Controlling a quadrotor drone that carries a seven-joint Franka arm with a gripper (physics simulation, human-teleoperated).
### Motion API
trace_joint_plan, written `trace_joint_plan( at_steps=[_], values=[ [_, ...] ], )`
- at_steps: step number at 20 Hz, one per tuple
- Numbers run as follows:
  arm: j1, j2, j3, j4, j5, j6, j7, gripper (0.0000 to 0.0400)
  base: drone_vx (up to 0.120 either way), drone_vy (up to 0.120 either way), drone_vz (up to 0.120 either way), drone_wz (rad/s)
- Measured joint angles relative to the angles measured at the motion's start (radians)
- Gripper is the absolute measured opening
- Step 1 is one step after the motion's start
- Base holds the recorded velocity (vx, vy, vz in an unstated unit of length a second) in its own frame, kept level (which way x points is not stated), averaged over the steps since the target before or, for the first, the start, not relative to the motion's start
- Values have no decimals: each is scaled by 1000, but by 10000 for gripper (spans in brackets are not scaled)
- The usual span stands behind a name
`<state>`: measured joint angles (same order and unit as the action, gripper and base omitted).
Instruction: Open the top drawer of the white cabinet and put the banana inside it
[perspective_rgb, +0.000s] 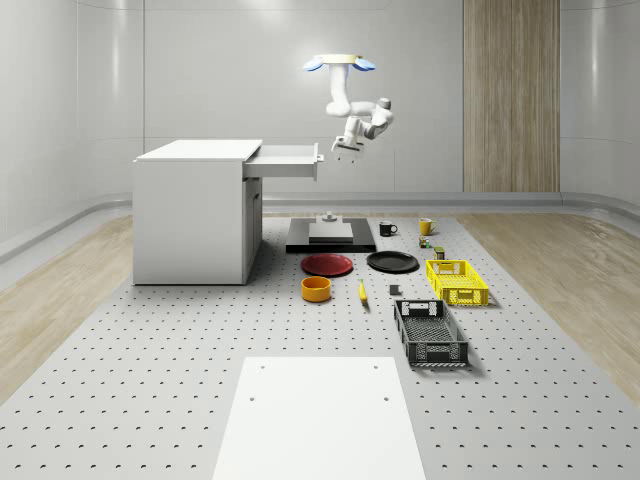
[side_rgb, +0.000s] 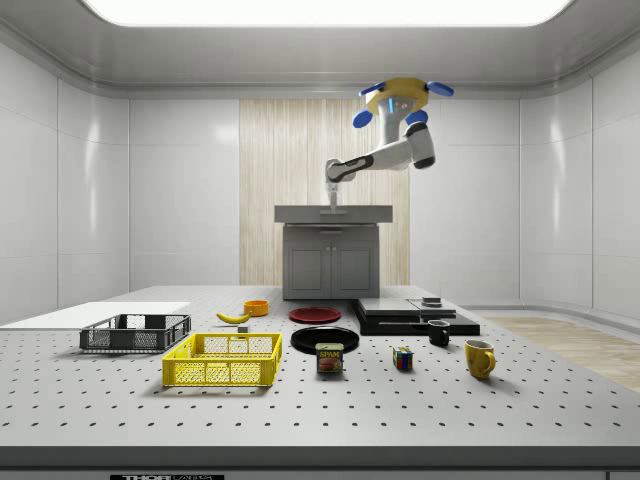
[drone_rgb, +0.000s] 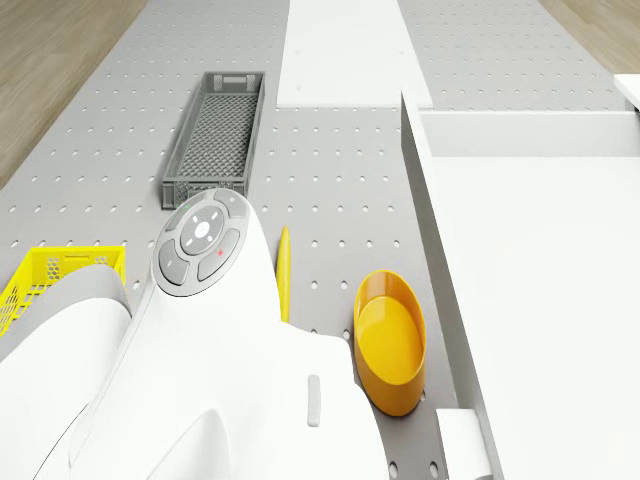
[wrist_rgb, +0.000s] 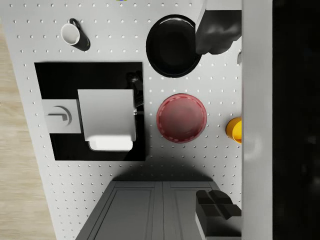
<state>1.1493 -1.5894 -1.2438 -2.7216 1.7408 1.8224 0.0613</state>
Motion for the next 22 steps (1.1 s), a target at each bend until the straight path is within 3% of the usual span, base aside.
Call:
trace_joint_plan(
  at_steps=[6,14,22],
  values=[
    [48,-13,-24,-15,57,-67,-77,400,120,120,0,0],
    [67,-13,-32,-20,80,-100,-105,400,120,120,0,0],
    [71,-9,-34,-21,86,-111,-111,400,75,10,0,0]
  ],
)
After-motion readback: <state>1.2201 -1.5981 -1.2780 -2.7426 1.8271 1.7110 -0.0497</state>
